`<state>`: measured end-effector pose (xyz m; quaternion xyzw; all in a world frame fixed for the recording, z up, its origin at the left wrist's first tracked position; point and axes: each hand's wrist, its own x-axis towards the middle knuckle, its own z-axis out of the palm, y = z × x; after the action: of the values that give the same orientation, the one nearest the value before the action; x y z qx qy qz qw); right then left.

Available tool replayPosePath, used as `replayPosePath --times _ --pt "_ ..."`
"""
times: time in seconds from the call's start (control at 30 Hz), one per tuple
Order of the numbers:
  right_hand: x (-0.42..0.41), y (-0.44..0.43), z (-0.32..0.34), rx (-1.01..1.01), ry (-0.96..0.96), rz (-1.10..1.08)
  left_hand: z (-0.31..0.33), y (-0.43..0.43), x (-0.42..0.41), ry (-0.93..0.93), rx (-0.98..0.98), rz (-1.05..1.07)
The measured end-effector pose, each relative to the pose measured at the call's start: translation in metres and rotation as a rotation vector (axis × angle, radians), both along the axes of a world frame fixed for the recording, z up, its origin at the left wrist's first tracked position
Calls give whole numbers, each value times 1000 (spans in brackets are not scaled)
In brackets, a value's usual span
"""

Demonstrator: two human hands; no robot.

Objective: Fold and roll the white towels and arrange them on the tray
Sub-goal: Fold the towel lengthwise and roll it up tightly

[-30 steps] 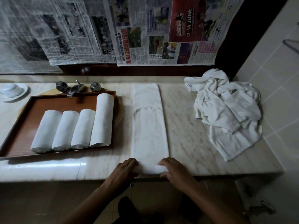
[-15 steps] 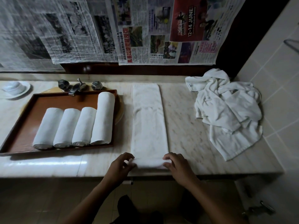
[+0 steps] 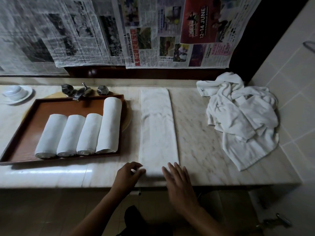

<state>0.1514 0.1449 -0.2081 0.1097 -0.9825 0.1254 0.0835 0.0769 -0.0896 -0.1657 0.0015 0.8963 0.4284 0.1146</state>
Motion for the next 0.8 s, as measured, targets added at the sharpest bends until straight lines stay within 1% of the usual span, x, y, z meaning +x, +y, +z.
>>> replayPosePath --times 0.07,0.13,0.17,0.23,0.33,0.5,0.63,0.8 --pt "-3 1 2 0 -20 1 -9 3 8 215 -177 -36" --pt "-6 2 4 -1 -29 11 -18 12 21 436 -355 -145" --pt "-8 3 5 -2 -36 13 -22 18 27 512 -395 -197" --pt "-11 4 6 2 -48 19 -28 31 35 596 -448 -301" --pt "-18 5 5 25 -86 22 -36 36 33 571 -542 -399" --pt "-39 10 7 71 -158 40 -39 29 8 491 -624 -498" --pt "-53 18 13 83 -228 94 -32 24 -9 390 -615 -567" --pt "-56 31 19 41 -244 181 -24 15 -17 286 -605 -635"
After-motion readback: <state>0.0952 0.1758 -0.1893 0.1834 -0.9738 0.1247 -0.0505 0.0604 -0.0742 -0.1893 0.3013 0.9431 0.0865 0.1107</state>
